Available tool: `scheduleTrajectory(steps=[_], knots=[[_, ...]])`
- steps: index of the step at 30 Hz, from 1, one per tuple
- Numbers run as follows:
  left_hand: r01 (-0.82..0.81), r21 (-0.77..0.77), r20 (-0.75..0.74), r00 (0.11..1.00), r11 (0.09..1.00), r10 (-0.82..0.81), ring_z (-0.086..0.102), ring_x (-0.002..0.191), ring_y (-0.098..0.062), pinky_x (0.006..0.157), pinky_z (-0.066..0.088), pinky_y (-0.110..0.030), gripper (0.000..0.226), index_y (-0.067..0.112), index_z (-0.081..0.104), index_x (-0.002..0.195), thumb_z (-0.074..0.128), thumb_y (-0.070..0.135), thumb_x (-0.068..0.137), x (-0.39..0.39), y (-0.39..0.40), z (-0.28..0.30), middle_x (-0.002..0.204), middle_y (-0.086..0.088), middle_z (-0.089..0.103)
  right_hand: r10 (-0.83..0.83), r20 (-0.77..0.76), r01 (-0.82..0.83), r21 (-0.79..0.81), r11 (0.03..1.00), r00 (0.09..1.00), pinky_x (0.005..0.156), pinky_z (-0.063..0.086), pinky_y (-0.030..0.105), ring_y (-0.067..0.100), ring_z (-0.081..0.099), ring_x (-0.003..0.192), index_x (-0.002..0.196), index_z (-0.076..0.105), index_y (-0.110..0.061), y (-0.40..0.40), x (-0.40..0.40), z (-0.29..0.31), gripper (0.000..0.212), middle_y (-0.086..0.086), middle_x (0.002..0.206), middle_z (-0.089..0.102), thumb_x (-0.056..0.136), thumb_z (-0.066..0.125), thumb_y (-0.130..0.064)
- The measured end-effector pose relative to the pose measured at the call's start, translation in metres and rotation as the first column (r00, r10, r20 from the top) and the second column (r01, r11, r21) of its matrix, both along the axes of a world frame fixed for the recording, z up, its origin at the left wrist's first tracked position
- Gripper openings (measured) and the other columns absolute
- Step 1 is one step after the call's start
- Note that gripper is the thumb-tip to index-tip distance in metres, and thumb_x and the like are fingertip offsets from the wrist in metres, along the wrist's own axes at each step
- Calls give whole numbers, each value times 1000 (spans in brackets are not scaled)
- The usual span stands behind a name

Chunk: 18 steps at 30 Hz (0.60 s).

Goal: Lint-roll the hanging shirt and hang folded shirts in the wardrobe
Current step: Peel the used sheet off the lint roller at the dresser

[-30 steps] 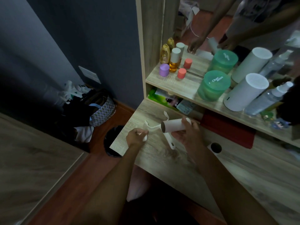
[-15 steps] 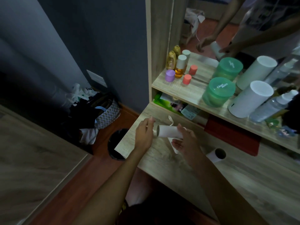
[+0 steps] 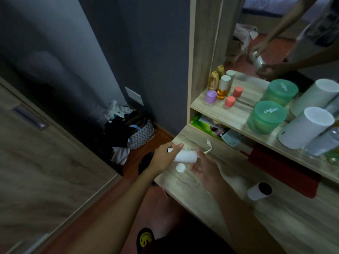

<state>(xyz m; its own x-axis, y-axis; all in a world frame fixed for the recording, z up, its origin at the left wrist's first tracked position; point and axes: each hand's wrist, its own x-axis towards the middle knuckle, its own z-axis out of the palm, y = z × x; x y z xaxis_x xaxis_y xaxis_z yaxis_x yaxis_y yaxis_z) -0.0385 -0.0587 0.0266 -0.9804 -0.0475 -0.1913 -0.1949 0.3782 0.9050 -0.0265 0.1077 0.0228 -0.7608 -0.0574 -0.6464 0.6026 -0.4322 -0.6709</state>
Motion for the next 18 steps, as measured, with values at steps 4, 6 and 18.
scheduleTrajectory(steps=[4,6,18], knots=[[-42,-61,21,999,997,43,54,64,-7,61,41,-25,40,12,65,75,62,51,85,3,-14,4,70,8,60,85,-5,-85,-111,990,996,67,55,30,21,66,82,108,66,-6,-8,1,0,30,19,106,65,87,68,-28],[-31,-95,36,999,995,35,56,65,-9,59,42,-23,40,14,67,78,62,53,85,1,-21,5,73,6,63,74,39,-69,-125,990,996,70,55,32,24,65,87,109,64,-5,-15,-1,-3,31,20,108,65,88,66,-28],[36,-277,7,999,960,-35,64,79,-11,61,44,-21,25,25,64,75,62,47,86,-8,-14,11,81,4,68,25,143,22,-317,948,989,72,54,30,21,61,79,115,59,-1,-14,-3,-14,36,19,107,66,93,60,-30]])
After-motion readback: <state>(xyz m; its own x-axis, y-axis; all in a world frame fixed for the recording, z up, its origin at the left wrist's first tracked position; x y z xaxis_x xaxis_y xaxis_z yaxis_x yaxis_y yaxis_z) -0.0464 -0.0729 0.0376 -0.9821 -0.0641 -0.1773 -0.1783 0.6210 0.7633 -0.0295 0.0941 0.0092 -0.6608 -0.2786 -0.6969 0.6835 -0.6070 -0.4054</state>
